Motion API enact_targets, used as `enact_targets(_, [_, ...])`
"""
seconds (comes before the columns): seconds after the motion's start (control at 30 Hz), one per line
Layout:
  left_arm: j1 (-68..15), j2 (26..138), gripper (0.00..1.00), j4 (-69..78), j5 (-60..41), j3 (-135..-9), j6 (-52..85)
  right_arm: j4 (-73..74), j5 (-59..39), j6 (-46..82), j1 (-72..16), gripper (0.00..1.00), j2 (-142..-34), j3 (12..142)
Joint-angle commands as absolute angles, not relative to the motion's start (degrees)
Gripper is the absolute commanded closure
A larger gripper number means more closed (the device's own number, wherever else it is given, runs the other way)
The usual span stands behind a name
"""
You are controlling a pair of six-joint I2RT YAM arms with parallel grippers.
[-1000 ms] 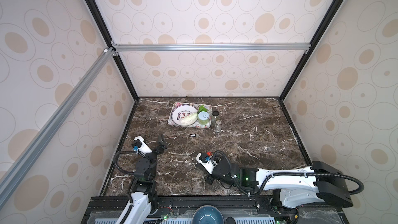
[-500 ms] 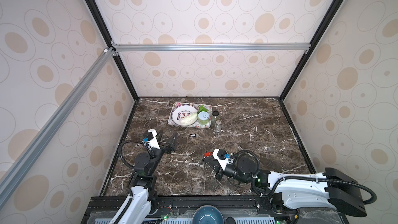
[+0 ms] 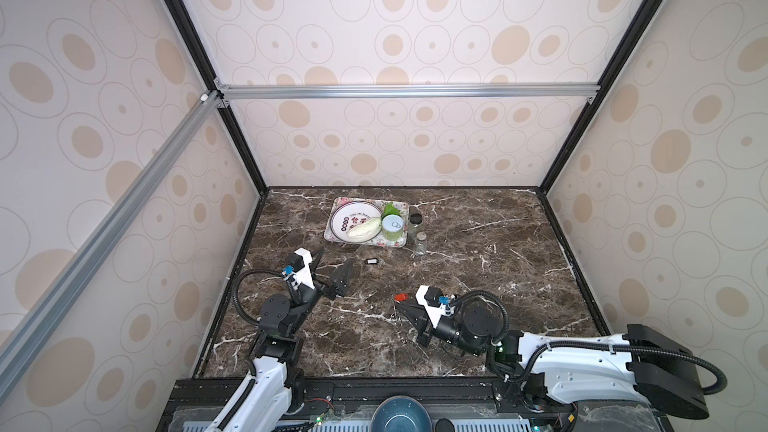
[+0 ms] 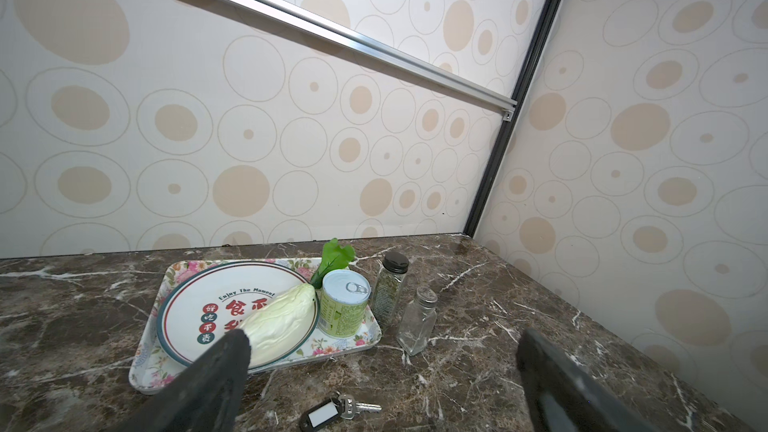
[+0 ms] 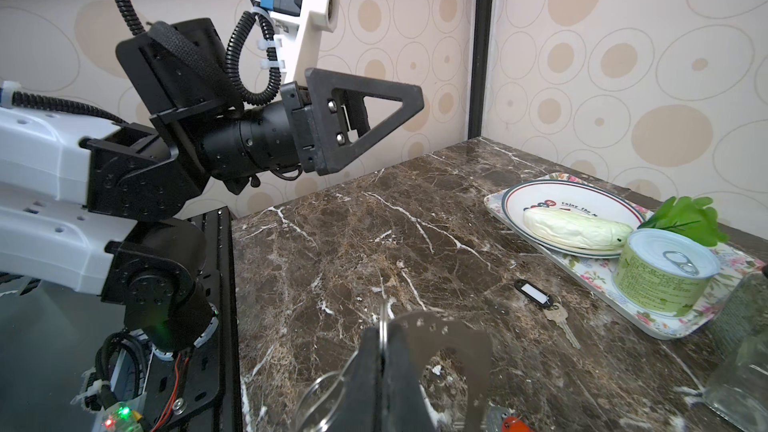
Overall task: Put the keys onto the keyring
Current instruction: 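Lift the plate with the right gripper toward the left gripper while the left gripper approaches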
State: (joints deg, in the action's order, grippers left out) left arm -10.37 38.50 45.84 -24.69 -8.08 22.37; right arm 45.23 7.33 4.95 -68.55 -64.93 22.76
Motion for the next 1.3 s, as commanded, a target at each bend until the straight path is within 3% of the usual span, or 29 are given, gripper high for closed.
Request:
enact_targets(0.0, [-10.63, 39.0, 0.0, 44.36, -25.89, -11.2, 22.37, 41.31, 11.11, 2.6, -68.38, 1.0, -64.85, 27.25])
enact_targets(0.17, [-10.63, 38.92, 0.0, 39.11, -23.06, -13.65, 21.72, 36.06, 12.12, -1.67, -67.84, 1.0, -66.3, 30.24])
enact_targets(0.3, [-10.64, 36.67, 0.0, 39.11, -19.74, -12.78, 22.74, 40.54, 9.84, -2.82, -65.72, 1.0, -65.65, 28.08])
enact_targets(0.47, [-10.64, 36.18, 0.0, 37.61, -24.25, -12.96, 20.9, 39.33, 2.93, 0.98, -57.96, 1.0, -64.11, 28.83])
enact_targets(0.6, [-10.72, 35.77, 0.12, 41.29, -29.09, -11.87, 20.33, 44.27, -1.17, 2.83, -54.0, 1.0, -63.85, 26.99])
enact_targets(0.77, [-11.11, 33.37, 0.15, 43.5, -33.92, -11.74, 18.21, 44.19, -4.41, 1.23, -53.58, 1.0, -64.32, 27.87])
enact_targets(1.07, [-17.15, 36.16, 0.35, 43.65, -40.77, -14.11, 11.8, 53.68, -8.41, -0.45, -53.48, 1.0, -63.55, 23.53])
enact_targets(1.27, [-24.23, 39.4, 0.36, 43.09, -40.71, -14.77, 6.97, 56.35, -11.43, 0.4, -53.42, 1.0, -63.83, 22.17])
